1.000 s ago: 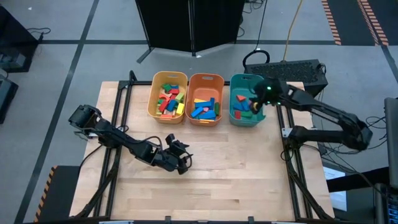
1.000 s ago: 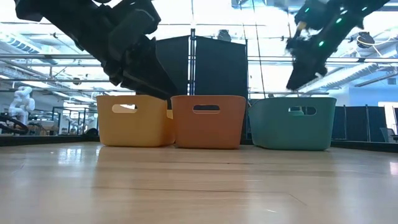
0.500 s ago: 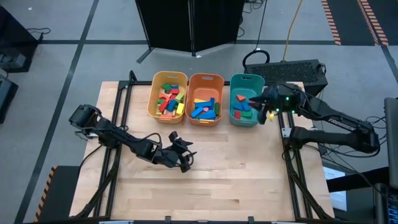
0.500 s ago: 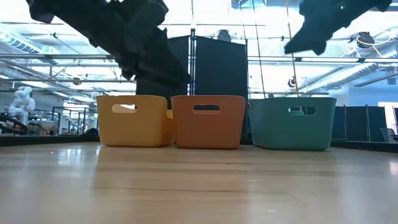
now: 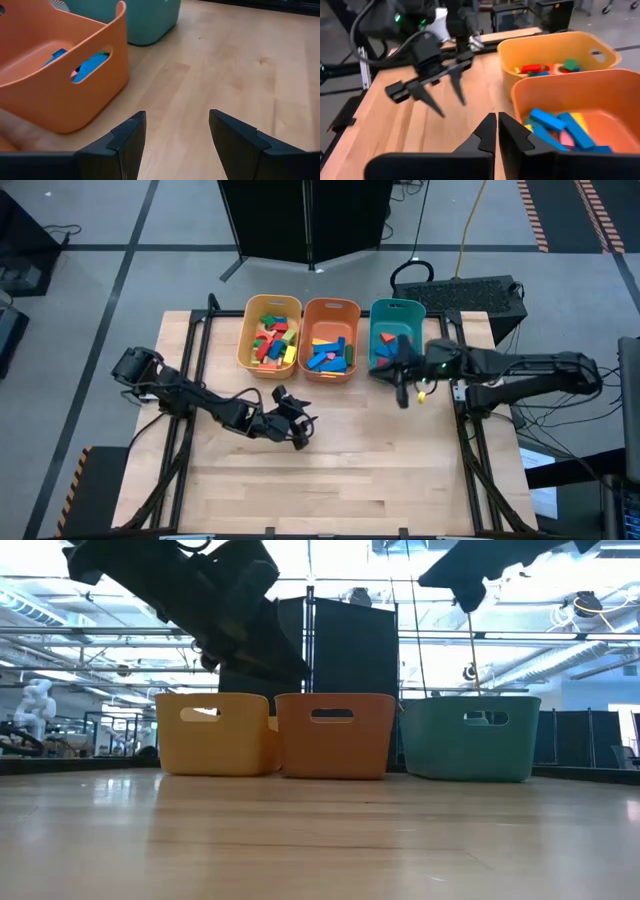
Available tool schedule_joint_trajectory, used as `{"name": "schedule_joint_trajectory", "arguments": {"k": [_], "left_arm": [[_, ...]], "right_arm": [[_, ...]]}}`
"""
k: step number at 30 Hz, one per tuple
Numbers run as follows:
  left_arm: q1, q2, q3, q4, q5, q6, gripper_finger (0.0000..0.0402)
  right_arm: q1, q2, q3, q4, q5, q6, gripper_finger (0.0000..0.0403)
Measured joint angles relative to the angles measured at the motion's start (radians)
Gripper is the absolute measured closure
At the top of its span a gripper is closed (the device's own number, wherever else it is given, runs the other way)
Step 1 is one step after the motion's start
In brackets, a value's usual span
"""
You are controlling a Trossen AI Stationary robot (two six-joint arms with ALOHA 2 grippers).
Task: Sort blocks by size
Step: Return to Home Position
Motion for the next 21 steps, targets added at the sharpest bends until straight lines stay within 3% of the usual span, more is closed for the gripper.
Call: {"name": "schedule_joint_trajectory", "arguments": {"k": [13, 21], "left_arm": [[0.053, 0.0, 0.0, 0.029, -0.001, 0.002, 0.0183], [0.073, 0.0, 0.0, 0.093, -0.002, 0.089, 0.019]], "right_arm": [[0.314, 0.289, 0.0, 0.267, 0.2, 0.048, 0.0402], [0.422, 0.377, -0.012, 0.34, 0.297, 0.038, 0.0403]]}}
